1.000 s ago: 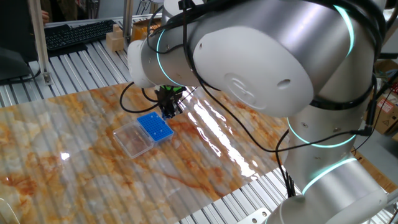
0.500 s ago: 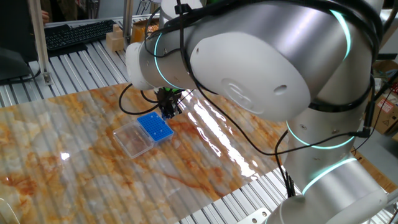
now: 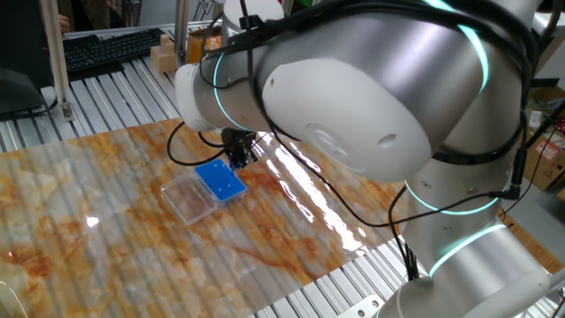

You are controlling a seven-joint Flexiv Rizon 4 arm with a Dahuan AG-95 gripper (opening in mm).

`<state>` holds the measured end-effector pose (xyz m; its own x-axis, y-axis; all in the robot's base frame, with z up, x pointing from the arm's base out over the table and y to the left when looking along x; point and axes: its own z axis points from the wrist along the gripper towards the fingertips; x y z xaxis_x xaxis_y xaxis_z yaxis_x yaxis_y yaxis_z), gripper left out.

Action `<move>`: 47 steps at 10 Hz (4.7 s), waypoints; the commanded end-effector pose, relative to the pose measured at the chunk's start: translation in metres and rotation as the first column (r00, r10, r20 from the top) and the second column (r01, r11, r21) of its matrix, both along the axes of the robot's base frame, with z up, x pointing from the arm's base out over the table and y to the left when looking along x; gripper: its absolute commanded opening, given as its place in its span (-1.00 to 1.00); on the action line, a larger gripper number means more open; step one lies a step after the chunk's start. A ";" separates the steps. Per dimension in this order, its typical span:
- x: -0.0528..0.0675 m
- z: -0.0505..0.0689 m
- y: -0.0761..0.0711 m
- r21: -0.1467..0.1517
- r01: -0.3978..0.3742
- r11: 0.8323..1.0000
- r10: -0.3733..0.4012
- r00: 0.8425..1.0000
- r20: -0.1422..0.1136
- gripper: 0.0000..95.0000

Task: Insert a small pipette tip into the holder for small pipette tips

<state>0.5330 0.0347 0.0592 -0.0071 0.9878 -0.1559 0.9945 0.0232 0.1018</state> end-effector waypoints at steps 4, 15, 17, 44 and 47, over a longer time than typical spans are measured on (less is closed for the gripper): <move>0.000 0.000 0.001 -0.016 0.001 1.000 -0.001 1.000 0.002 -1.00; 0.000 -0.002 0.005 -0.051 0.010 0.999 -0.010 1.000 0.008 -1.00; 0.001 -0.003 0.006 -0.061 0.010 0.998 -0.010 1.000 0.008 -1.00; 0.004 -0.005 0.006 -0.156 -0.020 0.988 0.021 1.000 0.002 -1.00; 0.004 -0.006 0.007 -0.160 -0.015 0.987 0.016 1.000 0.005 -1.00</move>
